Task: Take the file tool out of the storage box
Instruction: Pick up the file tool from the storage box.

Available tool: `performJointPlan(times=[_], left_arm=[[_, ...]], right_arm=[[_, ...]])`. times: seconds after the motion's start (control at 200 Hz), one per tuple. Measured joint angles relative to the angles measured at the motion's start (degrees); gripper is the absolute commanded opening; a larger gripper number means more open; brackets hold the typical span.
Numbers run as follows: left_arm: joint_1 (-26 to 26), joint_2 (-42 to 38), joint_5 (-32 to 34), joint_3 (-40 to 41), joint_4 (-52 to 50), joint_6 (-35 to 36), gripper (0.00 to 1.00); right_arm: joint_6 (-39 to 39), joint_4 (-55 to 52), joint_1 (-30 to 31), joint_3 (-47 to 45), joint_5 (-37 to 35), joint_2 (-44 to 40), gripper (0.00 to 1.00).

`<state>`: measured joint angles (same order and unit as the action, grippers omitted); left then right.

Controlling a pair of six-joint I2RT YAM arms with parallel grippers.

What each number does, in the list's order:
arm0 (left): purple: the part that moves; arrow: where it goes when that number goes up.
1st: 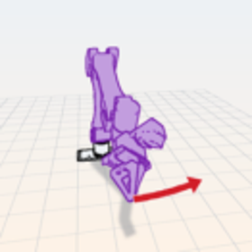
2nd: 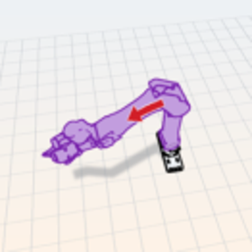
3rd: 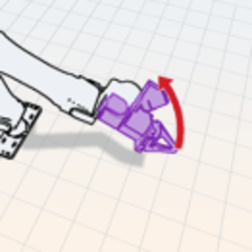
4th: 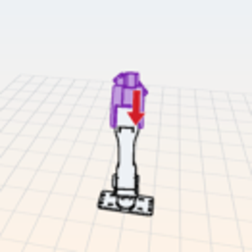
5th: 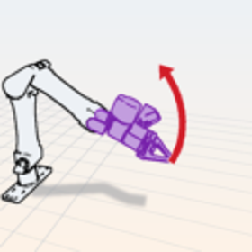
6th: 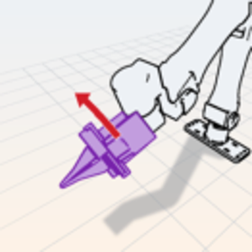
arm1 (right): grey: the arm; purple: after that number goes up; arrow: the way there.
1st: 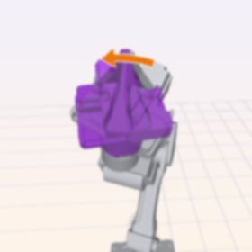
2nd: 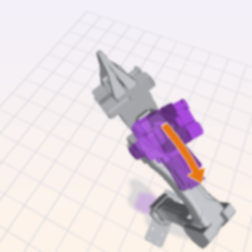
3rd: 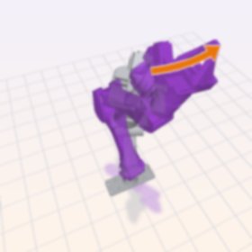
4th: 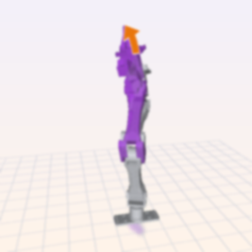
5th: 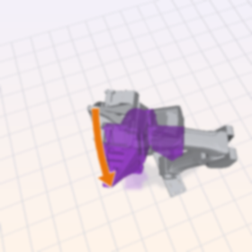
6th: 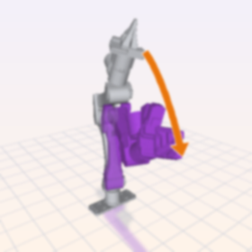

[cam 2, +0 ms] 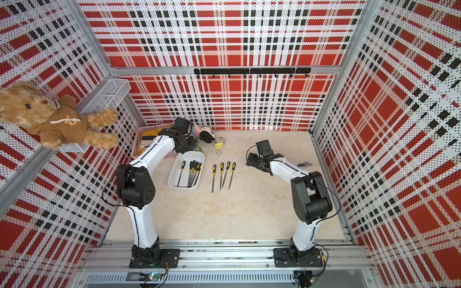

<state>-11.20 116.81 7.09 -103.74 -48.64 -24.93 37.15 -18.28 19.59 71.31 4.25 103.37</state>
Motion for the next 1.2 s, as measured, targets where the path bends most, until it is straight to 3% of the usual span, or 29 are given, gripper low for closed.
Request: performJointPlan(times=[0.571, 1.202], left_arm=[[1.29, 5.33, 5.38, 5.31, 0.42, 2.82, 0.29], [4.13, 5.6, 5.46, 10.91, 4.5, 5.05, 0.32]], right_arm=[[-0.02, 0.09, 0.15, 0.26, 0.02, 1.05, 0.82], [-0.02, -0.7, 0.17, 0.76, 0.04, 2.62, 0.83]])
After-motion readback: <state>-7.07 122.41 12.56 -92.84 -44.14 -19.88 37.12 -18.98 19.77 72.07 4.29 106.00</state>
